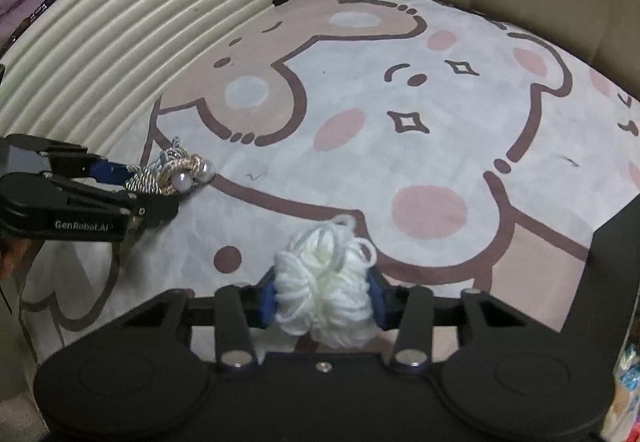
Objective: Organize objects
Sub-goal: 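Lift and carry the rope and yarn ball toward the black box with both tools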
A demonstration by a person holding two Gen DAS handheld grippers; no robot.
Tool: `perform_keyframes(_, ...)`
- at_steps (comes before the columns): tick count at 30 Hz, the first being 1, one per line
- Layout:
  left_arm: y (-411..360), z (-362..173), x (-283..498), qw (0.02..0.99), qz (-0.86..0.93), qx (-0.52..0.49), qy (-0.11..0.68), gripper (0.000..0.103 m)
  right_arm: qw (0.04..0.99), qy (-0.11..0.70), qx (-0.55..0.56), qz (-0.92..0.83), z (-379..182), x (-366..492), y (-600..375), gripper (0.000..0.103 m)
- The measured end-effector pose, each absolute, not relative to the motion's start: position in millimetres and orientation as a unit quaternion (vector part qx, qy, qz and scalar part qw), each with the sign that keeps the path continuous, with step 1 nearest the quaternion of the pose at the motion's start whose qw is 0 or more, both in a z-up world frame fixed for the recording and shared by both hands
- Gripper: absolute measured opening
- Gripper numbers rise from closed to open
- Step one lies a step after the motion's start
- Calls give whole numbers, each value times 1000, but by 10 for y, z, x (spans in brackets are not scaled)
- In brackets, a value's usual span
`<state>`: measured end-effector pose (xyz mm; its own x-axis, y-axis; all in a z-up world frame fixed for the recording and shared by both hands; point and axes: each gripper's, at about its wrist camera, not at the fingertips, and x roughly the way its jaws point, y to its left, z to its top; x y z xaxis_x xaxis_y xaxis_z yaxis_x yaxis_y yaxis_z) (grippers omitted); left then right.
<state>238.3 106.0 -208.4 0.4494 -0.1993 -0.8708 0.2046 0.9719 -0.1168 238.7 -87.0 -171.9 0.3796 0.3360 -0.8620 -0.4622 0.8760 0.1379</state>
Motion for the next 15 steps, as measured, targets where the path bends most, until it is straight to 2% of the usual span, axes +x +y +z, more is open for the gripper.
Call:
perform_keyframes(8,1013,-1802,2289,858,-126,-26,497,49,847,472,-43,242,-1404,2259,-949,43)
perform_keyframes(15,873,-1309,2186,874,-140,-29,465,49,875,421,-9,237,-994,2104,-1177,43)
